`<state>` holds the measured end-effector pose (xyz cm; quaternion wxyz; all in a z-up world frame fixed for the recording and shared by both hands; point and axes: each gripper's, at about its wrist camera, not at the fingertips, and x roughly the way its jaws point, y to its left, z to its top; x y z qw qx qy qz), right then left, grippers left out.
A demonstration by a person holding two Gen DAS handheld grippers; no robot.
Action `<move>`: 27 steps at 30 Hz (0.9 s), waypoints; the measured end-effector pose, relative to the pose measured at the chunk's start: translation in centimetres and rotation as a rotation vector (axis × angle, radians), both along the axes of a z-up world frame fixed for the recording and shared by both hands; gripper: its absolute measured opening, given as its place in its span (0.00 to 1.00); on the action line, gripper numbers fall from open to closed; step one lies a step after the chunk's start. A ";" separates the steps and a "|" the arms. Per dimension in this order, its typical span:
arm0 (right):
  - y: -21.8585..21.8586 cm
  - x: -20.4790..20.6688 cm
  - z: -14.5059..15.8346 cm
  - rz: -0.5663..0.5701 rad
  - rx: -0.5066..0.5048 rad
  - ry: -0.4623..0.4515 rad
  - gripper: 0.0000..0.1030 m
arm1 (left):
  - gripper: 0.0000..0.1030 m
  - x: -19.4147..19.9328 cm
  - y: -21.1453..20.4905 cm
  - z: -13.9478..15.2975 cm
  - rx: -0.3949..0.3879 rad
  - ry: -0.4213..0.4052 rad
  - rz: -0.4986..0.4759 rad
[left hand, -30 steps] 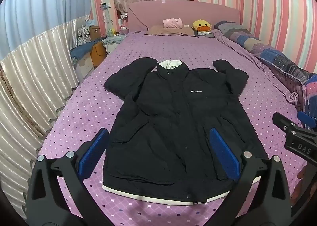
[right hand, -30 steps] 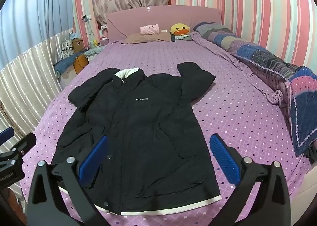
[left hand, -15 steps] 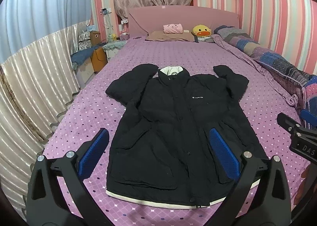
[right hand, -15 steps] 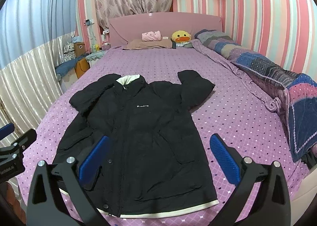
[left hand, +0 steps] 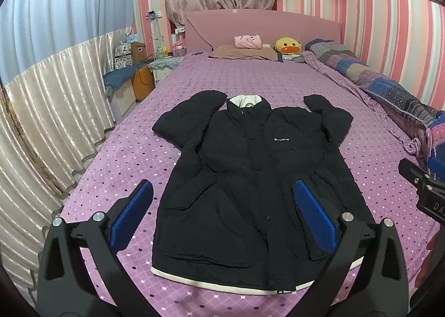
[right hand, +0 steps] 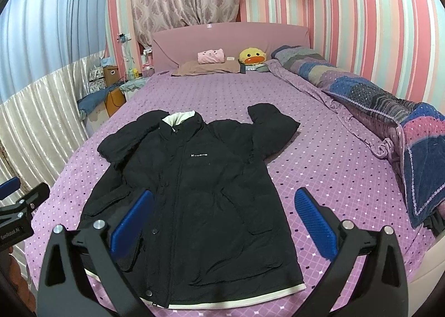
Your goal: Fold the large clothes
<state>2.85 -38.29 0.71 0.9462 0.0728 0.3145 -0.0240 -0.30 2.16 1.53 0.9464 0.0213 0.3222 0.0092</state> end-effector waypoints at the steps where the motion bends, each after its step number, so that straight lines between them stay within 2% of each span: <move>1: -0.1 0.0 0.0 0.003 0.003 0.001 0.98 | 0.97 0.0 0.1 0.0 0.000 0.000 0.002; 27: -0.3 -0.1 -0.1 -0.003 -0.005 0.001 0.98 | 0.97 -0.1 1.2 0.0 -0.017 0.008 0.018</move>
